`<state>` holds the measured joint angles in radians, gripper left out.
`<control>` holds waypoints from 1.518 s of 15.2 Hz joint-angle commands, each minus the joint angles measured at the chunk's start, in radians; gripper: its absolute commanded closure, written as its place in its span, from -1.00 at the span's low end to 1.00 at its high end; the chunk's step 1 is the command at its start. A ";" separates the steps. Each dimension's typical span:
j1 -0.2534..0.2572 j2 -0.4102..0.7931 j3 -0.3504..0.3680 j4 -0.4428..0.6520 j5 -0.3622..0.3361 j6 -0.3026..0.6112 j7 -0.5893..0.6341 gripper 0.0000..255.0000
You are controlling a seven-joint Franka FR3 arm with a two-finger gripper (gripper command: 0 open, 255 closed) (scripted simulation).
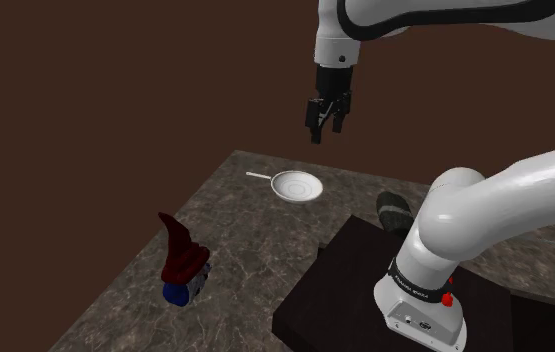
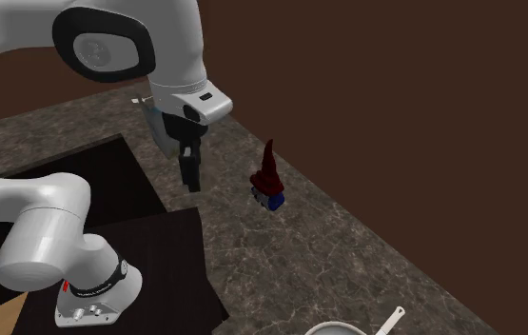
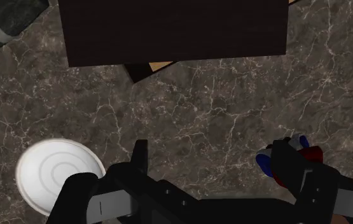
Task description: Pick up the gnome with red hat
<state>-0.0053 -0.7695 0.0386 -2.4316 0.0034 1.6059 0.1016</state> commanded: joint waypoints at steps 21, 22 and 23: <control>0.085 0.434 0.296 -0.055 -0.040 0.829 0.177 -1.00; 0.079 0.466 0.315 -0.043 -0.063 0.864 0.197 -1.00; 0.072 0.499 0.334 -0.029 -0.090 0.898 0.221 -1.00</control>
<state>0.0706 -0.2979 0.3529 -2.4688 -0.0637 2.4667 0.2991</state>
